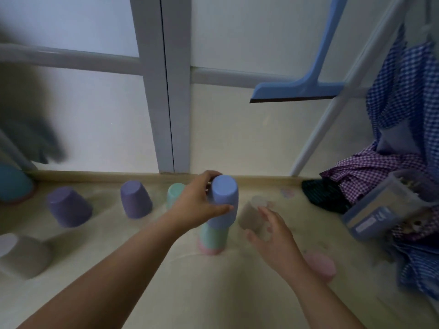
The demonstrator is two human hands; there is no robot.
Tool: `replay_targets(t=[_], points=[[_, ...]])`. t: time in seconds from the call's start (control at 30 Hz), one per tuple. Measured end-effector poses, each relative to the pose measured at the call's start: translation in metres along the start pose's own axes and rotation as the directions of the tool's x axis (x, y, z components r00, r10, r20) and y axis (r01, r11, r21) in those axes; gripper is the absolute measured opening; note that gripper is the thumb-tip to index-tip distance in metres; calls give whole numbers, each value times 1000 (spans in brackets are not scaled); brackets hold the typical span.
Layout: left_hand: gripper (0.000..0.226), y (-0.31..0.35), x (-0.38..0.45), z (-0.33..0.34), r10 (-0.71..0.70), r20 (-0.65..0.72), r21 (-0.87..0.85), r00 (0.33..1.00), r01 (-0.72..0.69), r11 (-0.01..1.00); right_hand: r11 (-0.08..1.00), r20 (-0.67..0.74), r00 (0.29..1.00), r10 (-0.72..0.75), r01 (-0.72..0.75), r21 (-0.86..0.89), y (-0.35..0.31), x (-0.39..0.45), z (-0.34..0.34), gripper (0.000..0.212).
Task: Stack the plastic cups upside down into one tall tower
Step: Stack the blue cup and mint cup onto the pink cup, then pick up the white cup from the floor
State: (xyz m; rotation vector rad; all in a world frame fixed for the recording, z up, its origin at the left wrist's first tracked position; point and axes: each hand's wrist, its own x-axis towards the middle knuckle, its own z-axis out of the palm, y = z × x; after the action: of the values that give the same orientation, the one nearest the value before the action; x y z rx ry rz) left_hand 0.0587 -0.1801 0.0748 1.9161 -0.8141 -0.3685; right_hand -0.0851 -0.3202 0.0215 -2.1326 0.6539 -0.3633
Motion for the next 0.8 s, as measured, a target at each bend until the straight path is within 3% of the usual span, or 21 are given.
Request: replay_targets(t=[0.13, 0.27, 0.4, 0.53, 0.63, 0.8], points=[[64, -26, -5, 16, -76, 47, 56, 996, 74, 996, 1000, -25, 1000, 0, 0, -14, 10, -4, -1, 59], [62, -47, -14, 25, -179, 57, -65, 982, 182, 981, 999, 3, 1000, 24, -24, -31, 23, -5, 2, 59], [69, -50, -20, 18, -134, 65, -66, 989, 139, 988, 994, 0, 998, 60, -60, -90, 32, 8, -1, 60], [62, -57, -30, -6, -162, -119, -97, 980, 151, 984, 978, -35, 996, 87, -92, -188, 29, 44, -6, 68], [40, -67, -36, -25, -203, -230, -80, 952, 190, 979, 962, -14, 993, 119, -119, -244, 29, 72, -1, 75], [37, -91, -57, -38, -240, -246, 7, 939, 250, 968, 947, -13, 985, 172, -169, -273, 46, 91, 24, 70]])
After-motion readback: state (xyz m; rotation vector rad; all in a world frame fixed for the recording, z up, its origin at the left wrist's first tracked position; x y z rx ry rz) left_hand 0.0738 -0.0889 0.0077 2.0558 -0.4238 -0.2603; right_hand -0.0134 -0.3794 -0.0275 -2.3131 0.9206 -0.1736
